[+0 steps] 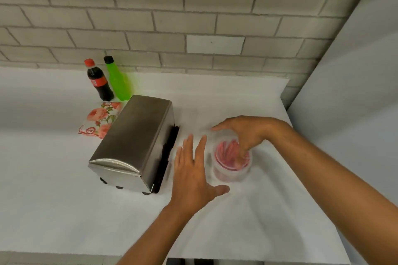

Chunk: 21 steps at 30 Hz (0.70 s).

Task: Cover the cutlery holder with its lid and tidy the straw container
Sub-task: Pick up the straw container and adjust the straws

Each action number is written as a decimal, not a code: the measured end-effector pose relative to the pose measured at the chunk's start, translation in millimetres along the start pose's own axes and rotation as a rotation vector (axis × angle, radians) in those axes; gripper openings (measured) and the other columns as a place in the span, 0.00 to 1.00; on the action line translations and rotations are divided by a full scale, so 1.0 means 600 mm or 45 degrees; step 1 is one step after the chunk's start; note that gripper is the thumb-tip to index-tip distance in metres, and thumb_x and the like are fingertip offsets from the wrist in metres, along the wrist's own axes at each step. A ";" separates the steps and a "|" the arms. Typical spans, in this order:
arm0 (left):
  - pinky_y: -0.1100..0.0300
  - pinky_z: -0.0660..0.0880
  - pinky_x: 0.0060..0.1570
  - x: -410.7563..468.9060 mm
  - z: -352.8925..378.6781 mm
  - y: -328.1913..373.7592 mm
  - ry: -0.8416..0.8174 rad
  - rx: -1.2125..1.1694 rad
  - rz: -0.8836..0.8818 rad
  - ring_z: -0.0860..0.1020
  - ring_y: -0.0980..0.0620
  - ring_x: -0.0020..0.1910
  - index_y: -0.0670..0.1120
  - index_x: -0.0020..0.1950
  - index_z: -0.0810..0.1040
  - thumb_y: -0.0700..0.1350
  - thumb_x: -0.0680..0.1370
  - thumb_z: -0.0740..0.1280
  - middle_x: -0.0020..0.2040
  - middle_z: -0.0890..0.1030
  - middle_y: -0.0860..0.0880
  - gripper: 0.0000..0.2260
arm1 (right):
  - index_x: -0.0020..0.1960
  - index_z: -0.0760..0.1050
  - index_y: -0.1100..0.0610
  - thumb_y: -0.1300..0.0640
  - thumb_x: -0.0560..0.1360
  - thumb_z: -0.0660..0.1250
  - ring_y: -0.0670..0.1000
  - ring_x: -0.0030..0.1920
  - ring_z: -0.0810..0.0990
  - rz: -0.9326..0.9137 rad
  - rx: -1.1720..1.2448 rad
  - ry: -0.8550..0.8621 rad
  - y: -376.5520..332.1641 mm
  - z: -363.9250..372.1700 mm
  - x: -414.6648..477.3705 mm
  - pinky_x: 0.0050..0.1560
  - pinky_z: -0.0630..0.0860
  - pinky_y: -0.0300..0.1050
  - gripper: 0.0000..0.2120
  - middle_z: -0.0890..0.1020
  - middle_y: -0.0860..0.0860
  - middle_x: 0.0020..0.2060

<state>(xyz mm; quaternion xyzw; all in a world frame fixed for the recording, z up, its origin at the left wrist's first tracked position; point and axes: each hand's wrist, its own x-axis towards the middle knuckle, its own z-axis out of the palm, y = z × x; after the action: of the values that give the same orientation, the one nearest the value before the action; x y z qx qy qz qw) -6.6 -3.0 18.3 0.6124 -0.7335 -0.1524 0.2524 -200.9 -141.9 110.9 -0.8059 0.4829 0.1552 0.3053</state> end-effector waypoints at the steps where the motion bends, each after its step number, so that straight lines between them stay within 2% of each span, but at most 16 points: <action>1: 0.48 0.50 0.81 0.003 0.009 -0.003 -0.064 -0.065 0.000 0.49 0.47 0.85 0.57 0.84 0.45 0.73 0.58 0.80 0.87 0.50 0.45 0.66 | 0.80 0.59 0.35 0.44 0.51 0.89 0.50 0.77 0.66 0.018 0.032 -0.015 0.008 0.009 -0.013 0.73 0.69 0.46 0.64 0.66 0.40 0.77; 4: 0.49 0.60 0.80 0.015 0.033 -0.009 -0.212 -0.265 -0.015 0.52 0.52 0.84 0.60 0.85 0.45 0.73 0.57 0.81 0.87 0.49 0.53 0.66 | 0.79 0.61 0.36 0.43 0.50 0.90 0.48 0.74 0.70 0.032 0.152 -0.003 0.025 0.040 -0.043 0.73 0.70 0.48 0.64 0.72 0.38 0.73; 6: 0.53 0.70 0.74 0.020 0.047 -0.010 -0.237 -0.402 -0.012 0.60 0.57 0.81 0.61 0.84 0.49 0.68 0.59 0.83 0.84 0.57 0.56 0.63 | 0.75 0.64 0.33 0.47 0.51 0.90 0.44 0.69 0.73 0.026 0.256 0.078 0.032 0.061 -0.057 0.69 0.72 0.44 0.59 0.75 0.34 0.67; 8: 0.60 0.78 0.65 0.021 0.059 -0.011 -0.233 -0.520 0.007 0.67 0.63 0.74 0.61 0.84 0.53 0.62 0.63 0.84 0.79 0.63 0.59 0.57 | 0.73 0.65 0.31 0.51 0.53 0.90 0.40 0.66 0.75 0.042 0.349 0.163 0.038 0.078 -0.067 0.65 0.72 0.38 0.56 0.76 0.31 0.62; 10: 0.70 0.76 0.60 0.020 0.068 -0.011 -0.221 -0.580 0.028 0.69 0.64 0.71 0.61 0.84 0.52 0.58 0.68 0.83 0.78 0.66 0.59 0.54 | 0.70 0.67 0.29 0.53 0.54 0.90 0.33 0.61 0.75 0.066 0.434 0.239 0.039 0.091 -0.073 0.59 0.72 0.30 0.53 0.77 0.26 0.57; 11: 0.69 0.76 0.60 0.021 0.072 -0.012 -0.208 -0.596 0.031 0.70 0.62 0.71 0.60 0.85 0.52 0.57 0.70 0.83 0.78 0.67 0.58 0.53 | 0.68 0.68 0.29 0.52 0.54 0.90 0.32 0.59 0.76 0.074 0.463 0.272 0.039 0.096 -0.075 0.56 0.71 0.28 0.51 0.77 0.24 0.56; 13: 0.62 0.78 0.61 0.023 0.079 -0.014 -0.183 -0.614 0.029 0.72 0.58 0.71 0.59 0.85 0.53 0.56 0.71 0.82 0.77 0.69 0.56 0.51 | 0.68 0.69 0.30 0.51 0.53 0.90 0.36 0.59 0.77 0.088 0.500 0.328 0.035 0.103 -0.075 0.55 0.72 0.31 0.51 0.77 0.27 0.56; 14: 0.61 0.78 0.60 0.024 0.081 -0.016 -0.183 -0.623 0.027 0.73 0.57 0.70 0.60 0.85 0.53 0.55 0.71 0.82 0.76 0.69 0.56 0.51 | 0.69 0.69 0.31 0.51 0.53 0.90 0.38 0.59 0.77 0.087 0.514 0.348 0.034 0.106 -0.074 0.56 0.74 0.32 0.51 0.78 0.29 0.58; 16: 0.66 0.76 0.57 0.028 0.082 -0.021 -0.211 -0.650 0.017 0.75 0.58 0.68 0.63 0.84 0.52 0.56 0.71 0.82 0.74 0.69 0.60 0.51 | 0.70 0.72 0.34 0.52 0.52 0.90 0.39 0.61 0.78 0.100 0.543 0.379 0.033 0.110 -0.071 0.57 0.76 0.35 0.51 0.80 0.34 0.60; 17: 0.69 0.74 0.55 0.031 0.082 -0.025 -0.231 -0.665 0.012 0.75 0.60 0.66 0.65 0.84 0.52 0.56 0.71 0.82 0.73 0.69 0.62 0.51 | 0.69 0.73 0.34 0.52 0.51 0.90 0.38 0.60 0.79 0.115 0.556 0.390 0.033 0.111 -0.069 0.57 0.77 0.35 0.51 0.81 0.34 0.60; 19: 0.72 0.73 0.53 0.036 0.084 -0.033 -0.254 -0.689 0.012 0.75 0.61 0.64 0.69 0.83 0.50 0.56 0.71 0.82 0.70 0.68 0.66 0.51 | 0.67 0.72 0.32 0.52 0.49 0.90 0.31 0.57 0.78 0.150 0.579 0.410 0.031 0.110 -0.068 0.51 0.75 0.28 0.51 0.81 0.31 0.57; 21: 0.69 0.76 0.55 0.044 0.089 -0.040 -0.271 -0.703 0.026 0.76 0.60 0.64 0.69 0.83 0.51 0.55 0.72 0.81 0.70 0.68 0.67 0.50 | 0.66 0.71 0.30 0.51 0.48 0.90 0.27 0.55 0.76 0.179 0.576 0.435 0.028 0.108 -0.067 0.45 0.74 0.23 0.51 0.80 0.28 0.54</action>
<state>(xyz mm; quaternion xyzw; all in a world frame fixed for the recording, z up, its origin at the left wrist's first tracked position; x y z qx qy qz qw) -19.8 -38.2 -33.7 0.4937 -0.6928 -0.4068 0.3327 -232.1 -78.6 77.6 -0.6964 0.6043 -0.0737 0.3801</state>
